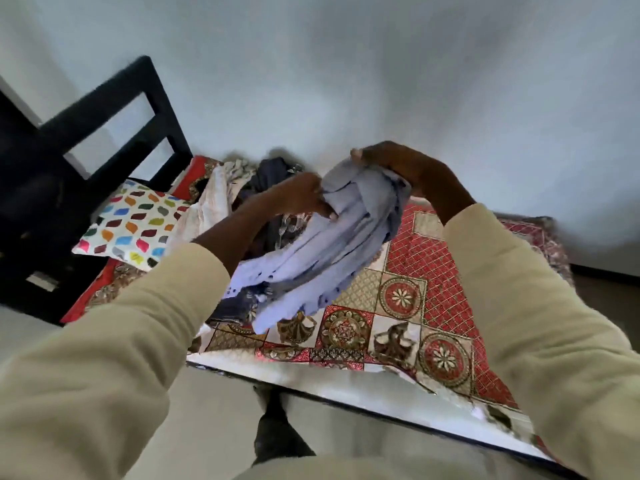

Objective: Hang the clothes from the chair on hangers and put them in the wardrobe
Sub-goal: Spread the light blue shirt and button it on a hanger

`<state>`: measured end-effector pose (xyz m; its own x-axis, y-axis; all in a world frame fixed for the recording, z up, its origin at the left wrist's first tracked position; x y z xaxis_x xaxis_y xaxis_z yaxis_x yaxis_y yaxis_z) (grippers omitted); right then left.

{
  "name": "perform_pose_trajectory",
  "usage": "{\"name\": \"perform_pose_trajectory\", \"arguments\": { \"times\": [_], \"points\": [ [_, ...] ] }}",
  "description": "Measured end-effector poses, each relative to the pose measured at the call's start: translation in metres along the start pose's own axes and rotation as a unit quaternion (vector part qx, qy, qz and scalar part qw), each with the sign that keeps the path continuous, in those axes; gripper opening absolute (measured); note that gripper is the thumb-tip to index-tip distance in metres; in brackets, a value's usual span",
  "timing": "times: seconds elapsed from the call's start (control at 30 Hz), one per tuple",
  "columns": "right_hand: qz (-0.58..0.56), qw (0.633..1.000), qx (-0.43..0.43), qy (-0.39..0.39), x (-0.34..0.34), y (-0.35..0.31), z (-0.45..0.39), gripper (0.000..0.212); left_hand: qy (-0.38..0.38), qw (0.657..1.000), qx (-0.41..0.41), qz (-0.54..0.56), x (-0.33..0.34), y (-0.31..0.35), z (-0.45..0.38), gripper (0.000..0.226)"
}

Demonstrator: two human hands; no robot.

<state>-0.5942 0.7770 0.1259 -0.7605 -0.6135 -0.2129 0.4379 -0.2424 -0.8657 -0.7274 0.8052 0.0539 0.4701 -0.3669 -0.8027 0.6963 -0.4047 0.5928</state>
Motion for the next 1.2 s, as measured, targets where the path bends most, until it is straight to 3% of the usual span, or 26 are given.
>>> {"name": "perform_pose_trajectory", "arguments": {
  "times": [0.07,0.17,0.27,0.4,0.47,0.57,0.7,0.87,1.0,1.07,1.13,1.2],
  "points": [
    [0.159,0.984,0.0,0.076,-0.029,0.006,0.04,0.053,0.101,0.995,0.002,-0.024,-0.01,0.038,0.01,0.065],
    [0.27,0.942,-0.037,0.196,-0.067,0.012,0.086,0.038,0.203,0.978,0.016,-0.039,-0.025,0.097,0.029,0.047],
    [0.303,0.907,-0.095,0.275,-0.088,0.016,0.127,0.012,0.151,0.988,0.034,-0.02,-0.014,0.142,0.032,0.05],
    [0.358,0.855,-0.116,0.358,-0.106,0.023,0.167,0.018,0.071,0.994,0.071,0.049,0.0,0.182,0.027,0.032],
    [0.374,0.835,-0.132,0.382,-0.109,0.024,0.186,0.016,0.039,0.996,0.08,0.01,0.007,0.193,0.021,0.03],
    [0.312,0.841,-0.1,0.431,-0.124,0.031,0.213,0.029,0.05,0.989,0.091,-0.108,0.01,0.205,0.012,0.032],
    [0.322,0.786,-0.025,0.527,-0.139,0.037,0.248,0.028,0.118,0.973,0.05,-0.194,0.0,0.21,0.008,0.043],
    [0.271,0.719,0.042,0.638,-0.158,0.049,0.285,0.027,0.009,0.993,0.07,-0.097,0.033,0.202,0.0,0.035],
    [0.396,0.653,0.072,0.641,-0.151,0.049,0.287,0.027,-0.048,0.997,0.054,-0.015,0.036,0.21,0.007,0.04],
    [0.403,0.652,0.086,0.636,-0.153,0.053,0.289,0.025,-0.046,0.998,0.028,0.022,0.029,0.21,0.007,0.04],
    [0.376,0.677,0.085,0.626,-0.156,0.057,0.289,0.024,-0.02,0.999,0.01,-0.022,0.013,0.213,0.006,0.034],
    [0.35,0.713,0.088,0.601,-0.157,0.058,0.284,0.026,0.108,0.984,0.006,-0.141,-0.019,0.223,0.009,0.031]
  ]
}}
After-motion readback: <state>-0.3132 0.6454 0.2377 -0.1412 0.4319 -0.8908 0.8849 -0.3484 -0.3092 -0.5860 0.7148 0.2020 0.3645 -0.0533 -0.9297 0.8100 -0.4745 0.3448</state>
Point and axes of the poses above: each hand's wrist, its own z-axis away from the middle knuckle, its own x-axis out of the palm, y = z × x, the point moved 9 cm from there along -z, towards the middle knuckle, and after that the axes turned 9 degrees about x, right-handed, at the moved point
